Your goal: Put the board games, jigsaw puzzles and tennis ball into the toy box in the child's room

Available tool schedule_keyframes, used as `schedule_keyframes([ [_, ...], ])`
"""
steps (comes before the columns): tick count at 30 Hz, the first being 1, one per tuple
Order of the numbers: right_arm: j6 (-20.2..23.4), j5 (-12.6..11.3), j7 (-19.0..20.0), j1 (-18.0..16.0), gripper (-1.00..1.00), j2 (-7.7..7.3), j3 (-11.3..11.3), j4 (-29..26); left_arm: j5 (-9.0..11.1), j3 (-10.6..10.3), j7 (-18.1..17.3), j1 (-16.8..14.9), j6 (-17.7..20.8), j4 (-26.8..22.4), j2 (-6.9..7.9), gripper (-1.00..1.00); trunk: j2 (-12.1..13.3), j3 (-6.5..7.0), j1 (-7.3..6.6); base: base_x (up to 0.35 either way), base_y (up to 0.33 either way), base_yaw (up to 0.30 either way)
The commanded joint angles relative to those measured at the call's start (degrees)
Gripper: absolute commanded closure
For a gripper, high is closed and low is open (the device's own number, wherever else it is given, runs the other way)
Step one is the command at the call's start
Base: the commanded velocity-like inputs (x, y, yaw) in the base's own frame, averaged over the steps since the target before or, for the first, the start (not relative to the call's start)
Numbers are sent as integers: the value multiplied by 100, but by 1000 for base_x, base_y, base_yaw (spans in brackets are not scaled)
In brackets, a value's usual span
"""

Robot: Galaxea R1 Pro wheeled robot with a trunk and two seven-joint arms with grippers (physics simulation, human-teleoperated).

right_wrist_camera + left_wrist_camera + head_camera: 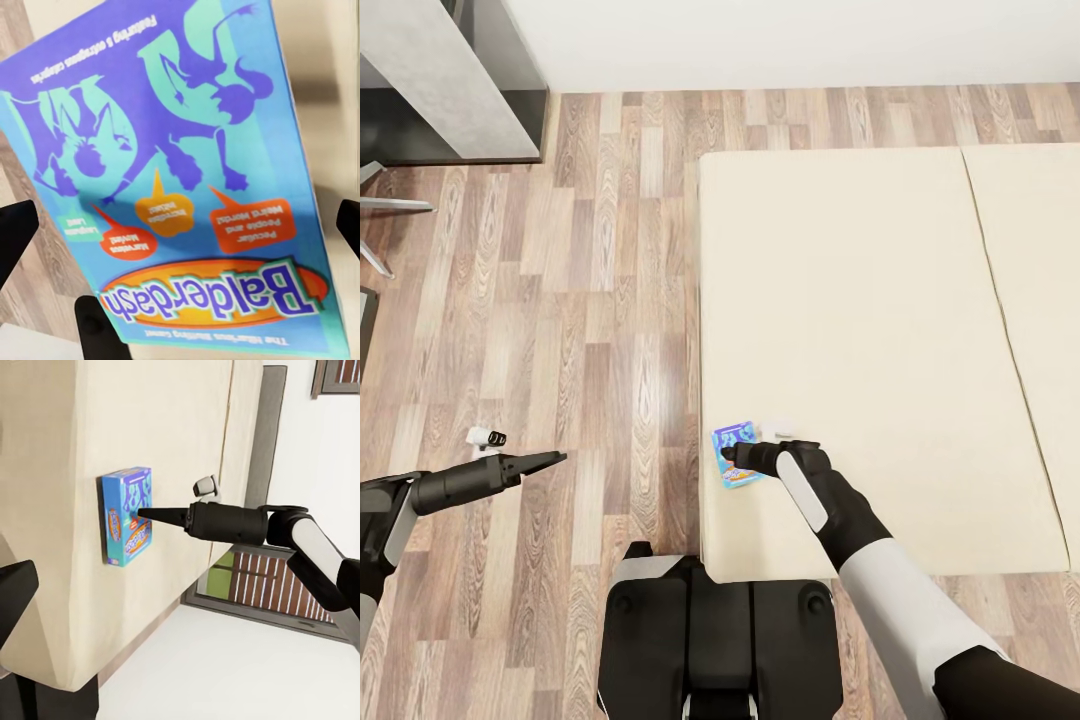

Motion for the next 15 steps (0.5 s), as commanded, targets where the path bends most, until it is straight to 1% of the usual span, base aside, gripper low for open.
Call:
schedule_keyframes([
  [1,16,-62,-56,-2,-100,-4,6,-4,-1,-1,-22,-3,61,0,2,-100,-9,-6,4,0,0,0],
  [12,17,-64,-46,-2,-100,22,14,2,1,-2,-22,0,61,0,-4,-100,-9,-6,4,0,0,0],
  [15,17,-64,-42,-2,-100,19,14,2,1,-3,-22,-2,61,0,-5,-100,-9,-6,4,0,58,0],
])
